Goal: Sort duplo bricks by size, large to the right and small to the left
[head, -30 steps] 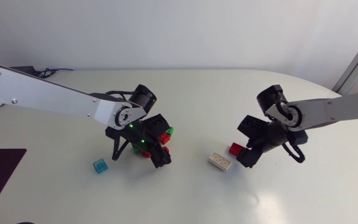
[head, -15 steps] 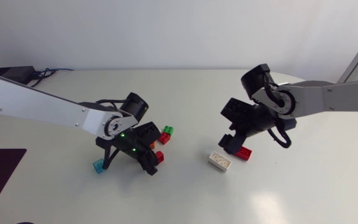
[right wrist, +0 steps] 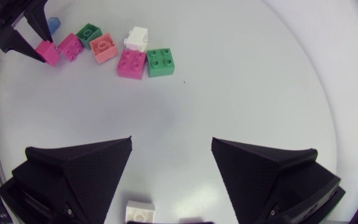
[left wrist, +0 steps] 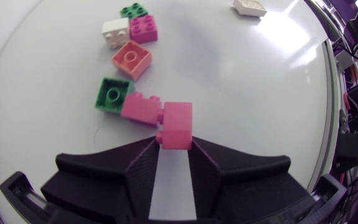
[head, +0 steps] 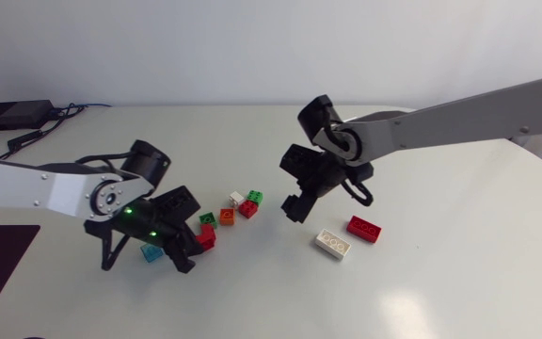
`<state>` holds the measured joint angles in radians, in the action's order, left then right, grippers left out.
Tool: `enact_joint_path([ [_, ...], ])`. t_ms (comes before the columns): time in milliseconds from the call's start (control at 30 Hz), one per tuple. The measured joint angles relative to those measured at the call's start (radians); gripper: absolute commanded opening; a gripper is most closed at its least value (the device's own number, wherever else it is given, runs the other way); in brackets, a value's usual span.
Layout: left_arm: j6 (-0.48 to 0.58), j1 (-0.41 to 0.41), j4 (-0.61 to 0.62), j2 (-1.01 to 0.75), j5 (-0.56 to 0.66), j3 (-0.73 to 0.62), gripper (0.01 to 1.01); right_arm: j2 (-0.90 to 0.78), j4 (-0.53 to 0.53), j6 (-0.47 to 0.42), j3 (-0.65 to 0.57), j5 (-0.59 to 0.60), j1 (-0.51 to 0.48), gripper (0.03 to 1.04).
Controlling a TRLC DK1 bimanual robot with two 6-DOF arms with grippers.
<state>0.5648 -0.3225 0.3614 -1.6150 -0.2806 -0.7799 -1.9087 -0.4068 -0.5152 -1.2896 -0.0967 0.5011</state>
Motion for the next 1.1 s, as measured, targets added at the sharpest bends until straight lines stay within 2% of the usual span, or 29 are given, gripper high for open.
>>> enact_joint_path([
  [167,0.080,0.134,0.051,0.059,0.000,0.046,0.239,-0.126,-0.042,0.024,-0.164,0.000,0.030,0.92],
  [333,0.149,0.229,0.089,0.063,0.000,0.071,0.239,-0.242,-0.090,0.044,-0.324,0.000,0.036,0.92],
  [533,0.184,0.300,0.106,0.065,0.001,0.081,0.243,-0.354,-0.138,0.053,-0.474,0.010,0.035,0.92],
  [733,0.184,0.316,0.122,0.067,0.004,0.081,0.290,-0.436,-0.141,0.057,-0.599,0.090,0.013,0.92],
  [767,0.184,0.316,0.126,0.070,0.004,0.081,0.339,-0.444,-0.141,0.056,-0.612,0.096,0.007,0.92],
  [800,0.184,0.317,0.130,0.076,0.004,0.081,0.451,-0.454,-0.141,0.057,-0.625,0.105,0.001,0.92],
  [833,0.184,0.317,0.132,0.082,0.004,0.081,0.659,-0.463,-0.141,0.057,-0.637,0.110,-0.003,0.92],
  [867,0.184,0.318,0.134,0.089,0.004,0.081,0.825,-0.471,-0.144,0.056,-0.649,0.114,-0.006,0.92],
  [900,0.184,0.318,0.135,0.098,0.004,0.081,0.936,-0.481,-0.154,0.056,-0.663,0.117,-0.007,0.92],
  [933,0.184,0.318,0.136,0.108,0.003,0.081,0.989,-0.489,-0.164,0.056,-0.674,0.116,-0.006,0.91],
  [1100,0.175,0.318,0.140,0.174,-0.014,0.080,0.989,-0.502,-0.199,0.055,-0.686,0.066,0.023,0.89],
])
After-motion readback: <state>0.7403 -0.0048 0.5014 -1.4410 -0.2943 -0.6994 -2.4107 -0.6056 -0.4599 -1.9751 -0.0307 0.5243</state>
